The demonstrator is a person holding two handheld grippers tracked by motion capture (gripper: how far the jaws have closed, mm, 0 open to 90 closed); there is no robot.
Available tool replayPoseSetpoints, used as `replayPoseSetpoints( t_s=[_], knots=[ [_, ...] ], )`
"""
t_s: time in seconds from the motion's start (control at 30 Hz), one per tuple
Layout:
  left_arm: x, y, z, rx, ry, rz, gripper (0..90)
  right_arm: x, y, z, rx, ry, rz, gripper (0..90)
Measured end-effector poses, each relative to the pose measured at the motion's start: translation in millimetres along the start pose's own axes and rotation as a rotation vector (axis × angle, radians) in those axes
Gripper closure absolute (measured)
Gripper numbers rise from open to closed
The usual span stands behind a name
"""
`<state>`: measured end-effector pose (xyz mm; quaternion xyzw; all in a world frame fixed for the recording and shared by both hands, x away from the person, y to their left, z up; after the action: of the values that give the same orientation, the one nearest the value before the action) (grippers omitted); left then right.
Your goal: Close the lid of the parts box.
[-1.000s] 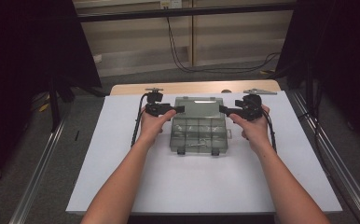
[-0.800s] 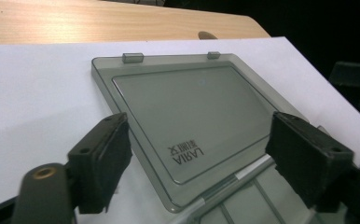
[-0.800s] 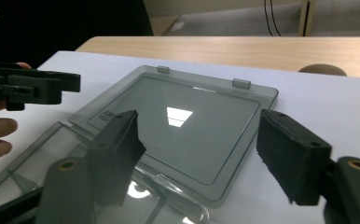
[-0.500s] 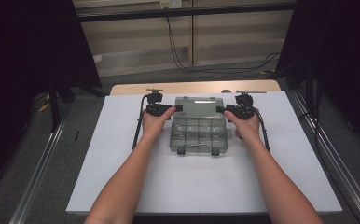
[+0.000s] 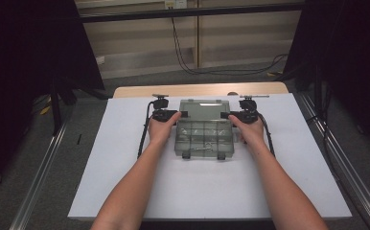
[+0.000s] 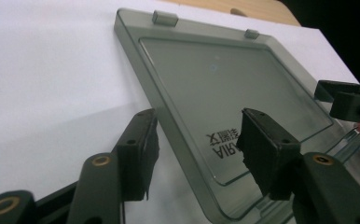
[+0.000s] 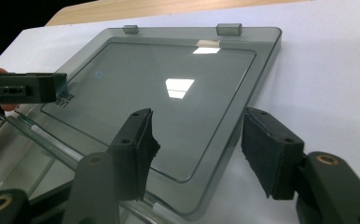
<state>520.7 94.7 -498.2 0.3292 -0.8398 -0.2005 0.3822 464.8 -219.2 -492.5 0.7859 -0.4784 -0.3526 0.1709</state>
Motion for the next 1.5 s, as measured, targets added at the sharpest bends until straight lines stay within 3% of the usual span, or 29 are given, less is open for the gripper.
replayPoseSetpoints(
  t_s=[0.17, 0.23, 0.3, 0.4, 0.5, 0.6, 0.63, 0.7, 0.77, 0.83, 1.0, 1.1, 1.17, 1.27, 1.5],
  knots=[
    [1.3, -0.3, 0.0, -0.003, 0.015, -0.006, 45.1, 4.5, -5.8, 2.8, -0.025, -0.03, -0.012, 42.0],
    [1.4, -2.9, 1.4, 0.001, 0.028, 0.03, 49.2, 7.2, -5.7, 2.9, -0.021, -0.054, -0.044, 44.9],
    [1.5, -2.8, 1.7, -0.001, 0.019, 0.036, 48.8, 9.0, -6.8, 3.0, -0.032, -0.059, -0.094, 45.1],
    [2.1, -0.8, 1.2, 0.019, 0.014, 0.031, 51.0, 8.0, -2.6, 1.4, -0.011, -0.03, -0.075, 52.0],
    [5.3, 5.2, 0.5, 0.065, -0.016, 0.029, 56.7, 7.0, 5.1, 0.1, 0.026, 0.001, -0.055, 61.0],
    [9.1, 13.5, 0.8, 0.103, -0.065, 0.014, 63.2, 6.9, 14.7, -1.0, 0.076, 0.032, -0.036, 72.4],
    [9.7, 16.4, 0.8, 0.118, -0.082, 0.009, 65.3, 5.8, 18.6, -1.1, 0.094, 0.035, -0.029, 80.3],
    [11.4, 20.2, 1.7, 0.124, -0.098, 0.004, 68.4, 1.2, 25.4, 0.3, 0.113, 0.092, 0.027, 83.8],
    [10.8, 23.8, 3.9, 0.135, -0.111, 0.014, 70.1, -3.5, 28.5, 1.8, 0.127, 0.118, 0.041, 85.8],
    [9.4, 28.6, 4.9, 0.148, -0.118, 0.031, 72.8, -5.0, 31.6, 2.3, 0.145, 0.114, 0.034, 88.0],
    [11.1, 35.1, 3.6, 0.136, -0.176, 0.026, 76.2, -6.7, 35.8, 6.2, 0.181, 0.147, 0.023, 89.4],
    [11.6, 35.4, 4.2, 0.148, -0.167, 0.032, 76.7, -8.6, 36.8, 7.3, 0.195, 0.163, 0.033, 89.6],
    [11.5, 36.8, 5.0, 0.146, -0.186, 0.031, 76.7, -9.4, 37.3, 8.5, 0.204, 0.177, 0.036, 89.6],
    [12.4, 37.8, 5.5, 0.158, -0.19, 0.034, 76.8, -9.5, 37.7, 11.0, 0.219, 0.18, 0.039, 89.7],
    [8.9, 38.5, 6.0, 0.189, -0.131, 0.074, 78.0, -10.0, 38.0, 13.3, 0.238, 0.187, 0.045, 89.6]
  ],
)
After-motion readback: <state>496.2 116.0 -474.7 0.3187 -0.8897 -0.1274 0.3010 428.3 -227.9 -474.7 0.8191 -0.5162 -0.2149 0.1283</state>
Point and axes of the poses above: each handheld gripper's, and its own axes: y roughly backward along the jaws, z roughly out of its underside, x roughly to its right, the point moved 1 cm from there along -y, roughly forward along the jaws, and after that the axes turned 1 degree about -x, right-handed, at the moved point
